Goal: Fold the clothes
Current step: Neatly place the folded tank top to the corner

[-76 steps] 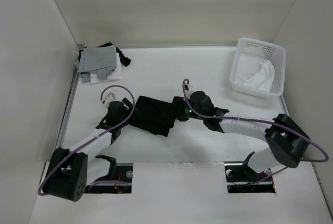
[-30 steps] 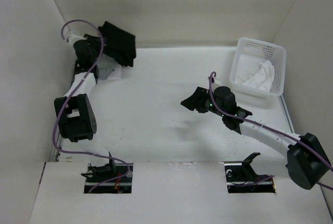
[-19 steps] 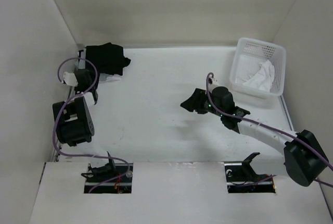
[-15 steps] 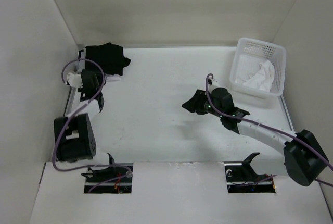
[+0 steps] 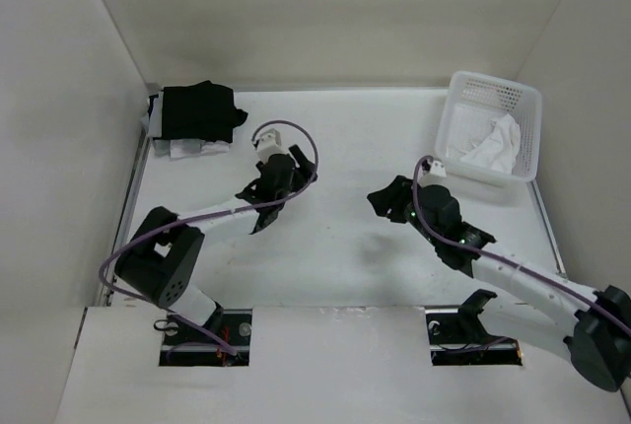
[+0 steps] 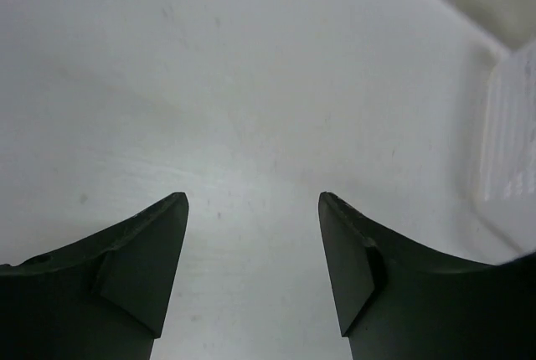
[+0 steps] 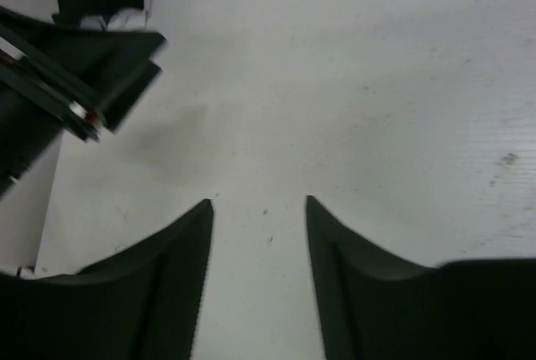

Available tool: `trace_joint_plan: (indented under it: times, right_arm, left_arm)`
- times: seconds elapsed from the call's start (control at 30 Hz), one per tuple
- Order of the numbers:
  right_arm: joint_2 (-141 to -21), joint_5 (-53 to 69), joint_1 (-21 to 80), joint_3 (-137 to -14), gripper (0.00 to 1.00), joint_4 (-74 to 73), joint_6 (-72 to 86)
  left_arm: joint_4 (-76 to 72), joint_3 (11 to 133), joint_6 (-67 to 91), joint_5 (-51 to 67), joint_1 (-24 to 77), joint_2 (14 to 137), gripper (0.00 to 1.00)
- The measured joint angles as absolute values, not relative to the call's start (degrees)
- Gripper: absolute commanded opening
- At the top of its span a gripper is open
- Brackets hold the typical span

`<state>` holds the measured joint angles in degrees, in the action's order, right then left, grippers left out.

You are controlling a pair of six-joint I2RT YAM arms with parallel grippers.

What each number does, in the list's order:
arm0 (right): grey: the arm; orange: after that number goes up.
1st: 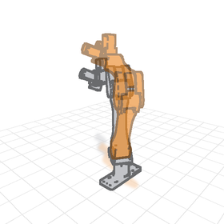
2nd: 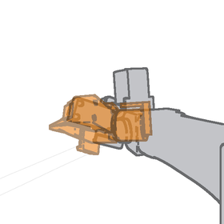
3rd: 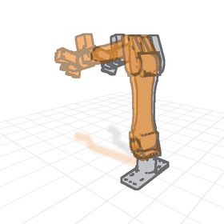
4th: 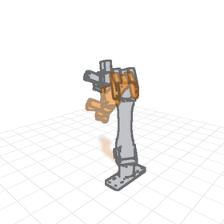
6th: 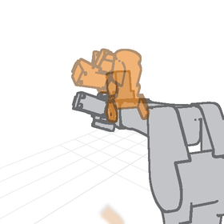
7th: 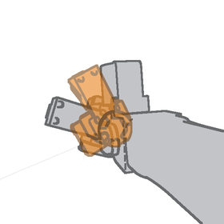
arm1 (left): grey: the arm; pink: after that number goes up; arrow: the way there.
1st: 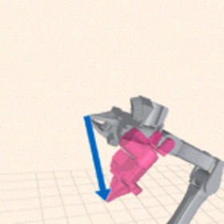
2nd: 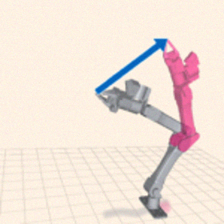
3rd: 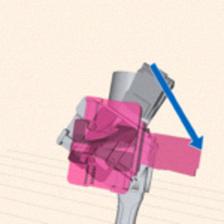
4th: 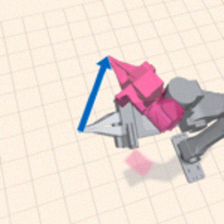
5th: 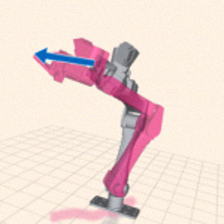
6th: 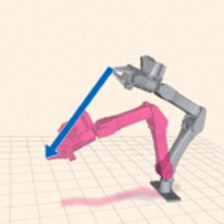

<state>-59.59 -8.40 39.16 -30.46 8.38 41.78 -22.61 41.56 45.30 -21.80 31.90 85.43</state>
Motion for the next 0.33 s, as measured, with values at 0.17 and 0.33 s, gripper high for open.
trace_joint_plan:
  times: [0.17, 0.33]
  right_arm:
    - [-50.8, -14.6, 39.0, -27.2, 0.69, 6.3, 41.8]
    - [-49.4, -16.6, 39.0, -26.0, 0.69, 4.4, 41.9]
  left_arm:
    - [-17.9, 44.0, 45.5, -15.7, 39.0, 91.8, 0.61]
    - [-19.1, 44.7, 46.1, -11.4, 46.4, 96.6, 0.60]
